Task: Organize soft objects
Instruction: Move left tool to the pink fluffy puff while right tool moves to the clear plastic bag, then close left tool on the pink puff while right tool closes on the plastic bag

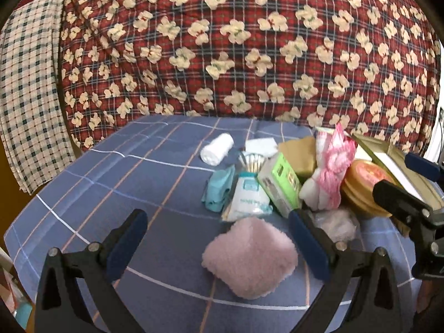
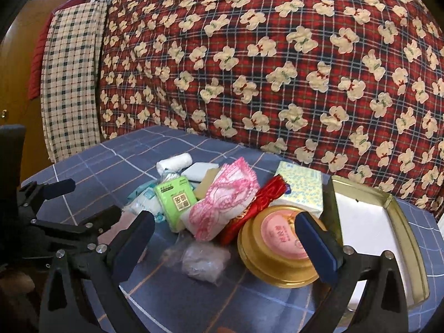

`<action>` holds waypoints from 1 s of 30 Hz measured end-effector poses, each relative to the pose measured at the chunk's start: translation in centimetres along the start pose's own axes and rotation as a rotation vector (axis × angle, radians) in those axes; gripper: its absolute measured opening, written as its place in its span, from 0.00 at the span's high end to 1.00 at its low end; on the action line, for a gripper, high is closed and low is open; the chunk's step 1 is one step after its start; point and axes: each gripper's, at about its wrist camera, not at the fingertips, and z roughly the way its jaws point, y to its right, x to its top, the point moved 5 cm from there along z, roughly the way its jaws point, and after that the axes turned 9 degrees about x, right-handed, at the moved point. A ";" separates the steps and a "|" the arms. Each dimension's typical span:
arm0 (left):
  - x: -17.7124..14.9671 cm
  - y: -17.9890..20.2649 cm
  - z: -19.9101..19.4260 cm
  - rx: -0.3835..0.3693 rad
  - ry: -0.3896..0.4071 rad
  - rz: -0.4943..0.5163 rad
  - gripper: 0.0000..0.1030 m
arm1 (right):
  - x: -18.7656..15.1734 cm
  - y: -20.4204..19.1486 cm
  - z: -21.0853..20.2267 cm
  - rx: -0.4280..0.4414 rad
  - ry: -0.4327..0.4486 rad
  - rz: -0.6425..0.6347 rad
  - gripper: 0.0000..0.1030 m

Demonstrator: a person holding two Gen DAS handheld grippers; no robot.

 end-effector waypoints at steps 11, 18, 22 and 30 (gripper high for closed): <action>-0.5 0.8 0.3 -0.019 -0.024 0.021 0.01 | -1.8 -0.8 1.7 0.038 -0.084 -0.012 0.26; -0.6 1.0 1.0 -0.032 -0.070 0.038 0.02 | -2.2 -0.7 2.5 0.048 -0.118 -0.007 0.26; -0.8 1.0 1.5 -0.041 -0.095 0.034 0.10 | -2.8 -0.7 3.3 0.047 -0.157 -0.018 0.36; -1.3 1.8 2.4 -0.070 -0.150 0.063 0.32 | -3.6 -1.3 4.3 0.061 -0.221 -0.049 0.39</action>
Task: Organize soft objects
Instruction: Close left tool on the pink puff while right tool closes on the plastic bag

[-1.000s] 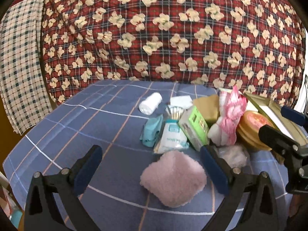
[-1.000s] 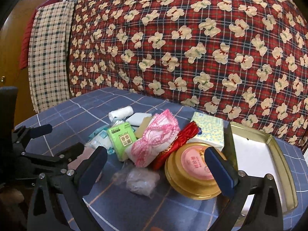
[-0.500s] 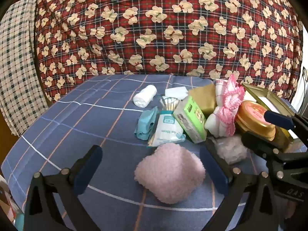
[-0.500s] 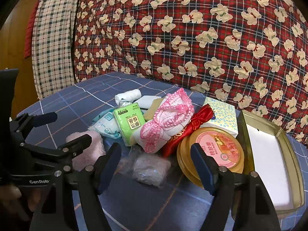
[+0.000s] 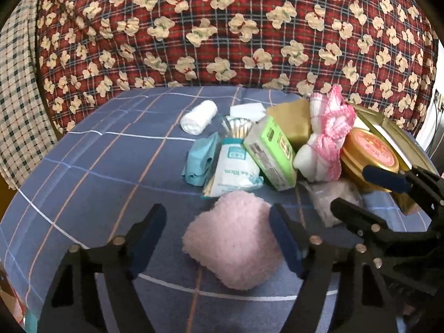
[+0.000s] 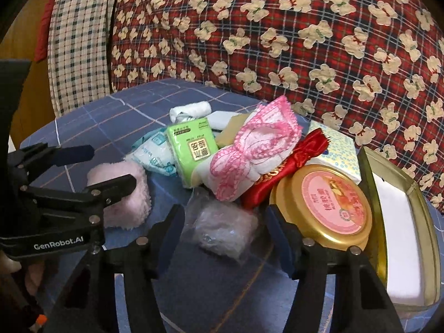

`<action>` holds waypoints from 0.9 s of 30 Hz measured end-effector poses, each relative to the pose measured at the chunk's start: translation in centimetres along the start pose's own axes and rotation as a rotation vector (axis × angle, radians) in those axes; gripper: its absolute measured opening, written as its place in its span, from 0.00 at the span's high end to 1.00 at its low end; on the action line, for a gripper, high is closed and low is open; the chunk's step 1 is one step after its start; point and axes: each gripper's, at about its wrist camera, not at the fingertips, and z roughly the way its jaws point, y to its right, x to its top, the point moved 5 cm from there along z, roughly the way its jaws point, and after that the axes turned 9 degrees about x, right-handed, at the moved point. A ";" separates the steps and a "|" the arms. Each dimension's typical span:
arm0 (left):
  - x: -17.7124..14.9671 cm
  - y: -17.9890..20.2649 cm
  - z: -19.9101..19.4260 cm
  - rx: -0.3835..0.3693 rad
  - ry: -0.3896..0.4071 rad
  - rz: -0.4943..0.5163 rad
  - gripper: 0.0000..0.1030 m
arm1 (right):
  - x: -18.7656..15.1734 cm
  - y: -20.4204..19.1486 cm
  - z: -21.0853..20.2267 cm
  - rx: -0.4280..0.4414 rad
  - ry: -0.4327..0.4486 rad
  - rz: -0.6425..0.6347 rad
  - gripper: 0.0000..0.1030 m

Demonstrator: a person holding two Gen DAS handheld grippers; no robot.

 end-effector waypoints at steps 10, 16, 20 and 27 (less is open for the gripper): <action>-0.4 0.2 0.6 -0.053 -0.037 0.005 0.69 | 0.0 -0.4 1.3 0.009 -0.061 -0.023 0.39; -0.3 -0.1 0.3 -0.067 -0.021 -0.017 0.78 | 0.2 0.2 1.8 0.017 -0.072 0.002 0.47; -0.2 -0.2 0.1 -0.075 -0.011 -0.025 0.78 | 0.2 0.4 2.1 0.028 -0.085 0.013 0.49; -0.1 -0.3 -0.1 -0.083 0.007 -0.036 0.78 | -0.1 0.4 2.9 0.047 -0.125 0.023 0.49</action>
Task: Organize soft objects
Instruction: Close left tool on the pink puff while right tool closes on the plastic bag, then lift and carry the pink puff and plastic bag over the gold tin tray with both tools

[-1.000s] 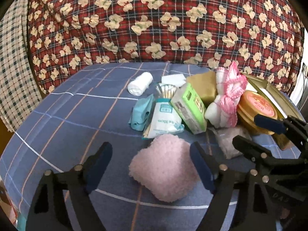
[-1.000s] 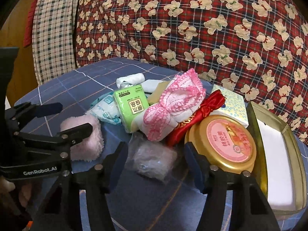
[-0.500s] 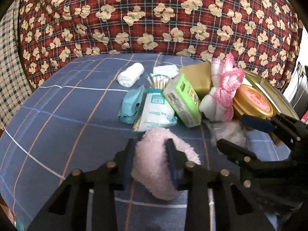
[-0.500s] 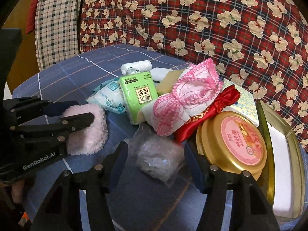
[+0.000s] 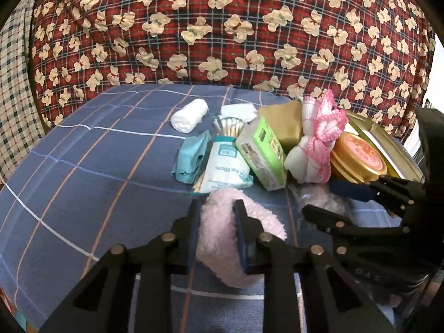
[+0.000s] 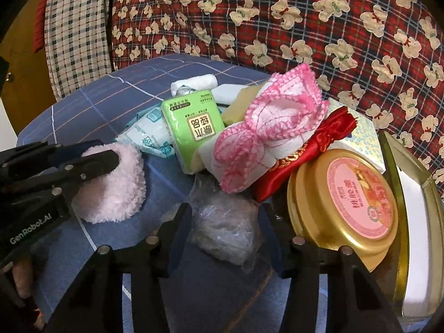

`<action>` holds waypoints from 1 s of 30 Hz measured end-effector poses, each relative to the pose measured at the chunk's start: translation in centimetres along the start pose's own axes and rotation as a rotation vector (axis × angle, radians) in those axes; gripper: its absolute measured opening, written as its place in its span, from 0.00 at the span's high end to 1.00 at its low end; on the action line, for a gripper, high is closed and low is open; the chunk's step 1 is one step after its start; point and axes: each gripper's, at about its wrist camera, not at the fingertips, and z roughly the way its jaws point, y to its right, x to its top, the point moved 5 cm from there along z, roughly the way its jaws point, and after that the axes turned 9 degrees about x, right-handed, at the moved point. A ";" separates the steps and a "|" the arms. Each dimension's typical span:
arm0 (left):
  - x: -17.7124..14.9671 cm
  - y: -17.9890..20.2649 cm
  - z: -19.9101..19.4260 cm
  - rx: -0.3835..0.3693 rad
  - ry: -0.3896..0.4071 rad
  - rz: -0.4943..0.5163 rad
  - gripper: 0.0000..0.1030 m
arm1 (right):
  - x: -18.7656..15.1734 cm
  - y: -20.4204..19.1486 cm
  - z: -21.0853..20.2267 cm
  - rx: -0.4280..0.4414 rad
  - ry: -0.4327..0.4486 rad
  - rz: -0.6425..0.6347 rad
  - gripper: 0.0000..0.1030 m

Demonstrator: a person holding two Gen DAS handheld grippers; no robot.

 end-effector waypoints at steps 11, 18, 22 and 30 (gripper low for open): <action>0.2 -0.2 -0.8 -0.022 0.039 -0.013 0.78 | 0.2 -0.2 0.4 -0.010 -0.025 -0.041 0.58; 0.7 -0.9 -1.5 -0.047 0.078 -0.053 0.81 | 0.4 -0.7 -0.4 0.047 0.017 -0.052 0.78; 1.2 -1.4 -1.9 -0.063 0.109 -0.076 0.81 | 0.5 -1.9 -1.0 0.100 0.047 -0.091 0.79; 3.0 -2.1 -2.1 -0.017 0.166 -0.073 0.81 | 1.2 -3.3 -2.6 0.150 0.150 -0.125 0.79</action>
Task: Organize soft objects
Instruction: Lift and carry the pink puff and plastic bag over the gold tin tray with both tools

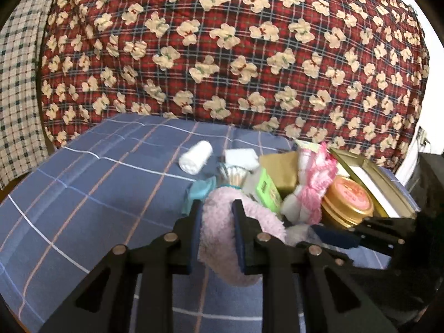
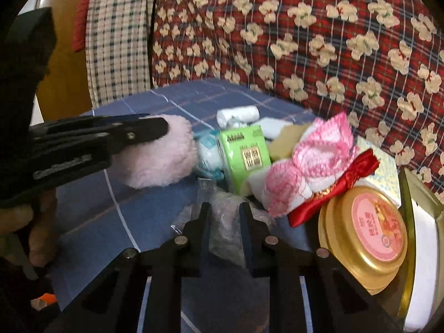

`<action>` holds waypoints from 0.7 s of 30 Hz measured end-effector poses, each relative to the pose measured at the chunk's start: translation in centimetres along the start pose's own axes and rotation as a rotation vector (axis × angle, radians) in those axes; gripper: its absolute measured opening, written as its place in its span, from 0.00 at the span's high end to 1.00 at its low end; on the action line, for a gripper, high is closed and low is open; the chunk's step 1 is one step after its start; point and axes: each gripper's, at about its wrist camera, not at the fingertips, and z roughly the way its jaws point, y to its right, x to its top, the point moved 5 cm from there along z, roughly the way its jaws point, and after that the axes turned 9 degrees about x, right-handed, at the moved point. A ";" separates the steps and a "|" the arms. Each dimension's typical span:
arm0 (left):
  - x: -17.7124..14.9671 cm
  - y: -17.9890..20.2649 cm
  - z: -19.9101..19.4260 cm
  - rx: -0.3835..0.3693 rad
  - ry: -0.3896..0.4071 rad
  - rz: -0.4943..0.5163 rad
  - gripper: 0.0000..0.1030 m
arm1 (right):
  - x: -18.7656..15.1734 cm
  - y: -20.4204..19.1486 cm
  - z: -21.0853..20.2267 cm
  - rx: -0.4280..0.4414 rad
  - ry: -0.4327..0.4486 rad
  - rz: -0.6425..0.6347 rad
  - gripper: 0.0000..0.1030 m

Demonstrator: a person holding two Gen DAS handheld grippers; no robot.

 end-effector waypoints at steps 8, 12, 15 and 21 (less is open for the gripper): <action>1.9 -0.2 0.3 0.030 0.091 -0.019 0.81 | 1.3 -0.2 -1.1 -0.010 0.105 -0.017 0.79; 3.3 -0.1 0.2 0.035 0.137 -0.037 0.81 | 2.4 -0.3 -2.3 -0.018 0.176 -0.026 0.79; 4.7 0.2 0.6 0.046 0.172 -0.042 0.81 | 3.4 -0.2 -2.5 -0.045 0.211 -0.028 0.79; 6.7 1.2 1.1 0.035 0.208 -0.042 0.81 | 5.5 0.7 -3.0 -0.084 0.274 -0.019 0.79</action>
